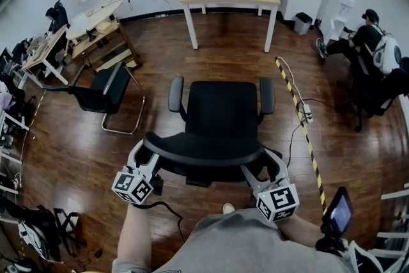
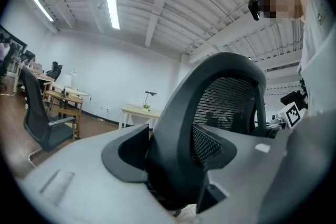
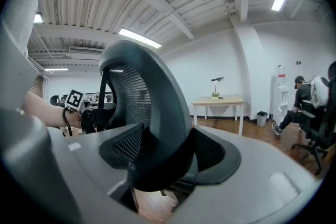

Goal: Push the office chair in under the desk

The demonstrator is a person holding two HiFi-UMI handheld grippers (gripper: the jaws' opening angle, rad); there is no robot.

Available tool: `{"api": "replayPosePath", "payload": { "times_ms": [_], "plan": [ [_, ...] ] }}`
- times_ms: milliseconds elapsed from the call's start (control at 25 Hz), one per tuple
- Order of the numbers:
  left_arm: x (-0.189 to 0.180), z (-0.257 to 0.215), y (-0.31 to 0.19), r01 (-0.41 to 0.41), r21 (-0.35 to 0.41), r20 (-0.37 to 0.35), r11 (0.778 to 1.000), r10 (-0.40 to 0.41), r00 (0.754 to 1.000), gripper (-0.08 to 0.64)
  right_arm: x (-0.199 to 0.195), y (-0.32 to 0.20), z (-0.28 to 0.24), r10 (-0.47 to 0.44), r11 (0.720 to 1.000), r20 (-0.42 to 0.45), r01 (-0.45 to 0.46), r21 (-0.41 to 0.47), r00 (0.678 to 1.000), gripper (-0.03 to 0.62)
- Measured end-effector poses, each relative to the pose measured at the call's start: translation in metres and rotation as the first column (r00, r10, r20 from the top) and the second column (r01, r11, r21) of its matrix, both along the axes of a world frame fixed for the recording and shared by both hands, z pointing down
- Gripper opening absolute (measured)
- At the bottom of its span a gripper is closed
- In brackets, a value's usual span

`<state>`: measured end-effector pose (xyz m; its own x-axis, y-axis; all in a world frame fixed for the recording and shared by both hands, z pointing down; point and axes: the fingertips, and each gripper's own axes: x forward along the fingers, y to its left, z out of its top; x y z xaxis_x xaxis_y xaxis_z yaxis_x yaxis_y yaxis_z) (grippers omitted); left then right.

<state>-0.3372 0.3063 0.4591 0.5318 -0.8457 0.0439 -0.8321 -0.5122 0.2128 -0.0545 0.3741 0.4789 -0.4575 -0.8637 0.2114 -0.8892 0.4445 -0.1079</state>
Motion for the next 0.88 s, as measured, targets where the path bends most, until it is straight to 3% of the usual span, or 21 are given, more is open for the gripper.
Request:
{"api": "replayPosePath", "payload": {
  "times_ms": [880],
  "plan": [
    [0.008,-0.001,-0.019,-0.004,-0.013,-0.023,1.000,0.003,1.000,0.255,0.010,-0.020,-0.003,0.051,0.999,0.009,-0.051,-0.005,0.999,0.299]
  ]
}}
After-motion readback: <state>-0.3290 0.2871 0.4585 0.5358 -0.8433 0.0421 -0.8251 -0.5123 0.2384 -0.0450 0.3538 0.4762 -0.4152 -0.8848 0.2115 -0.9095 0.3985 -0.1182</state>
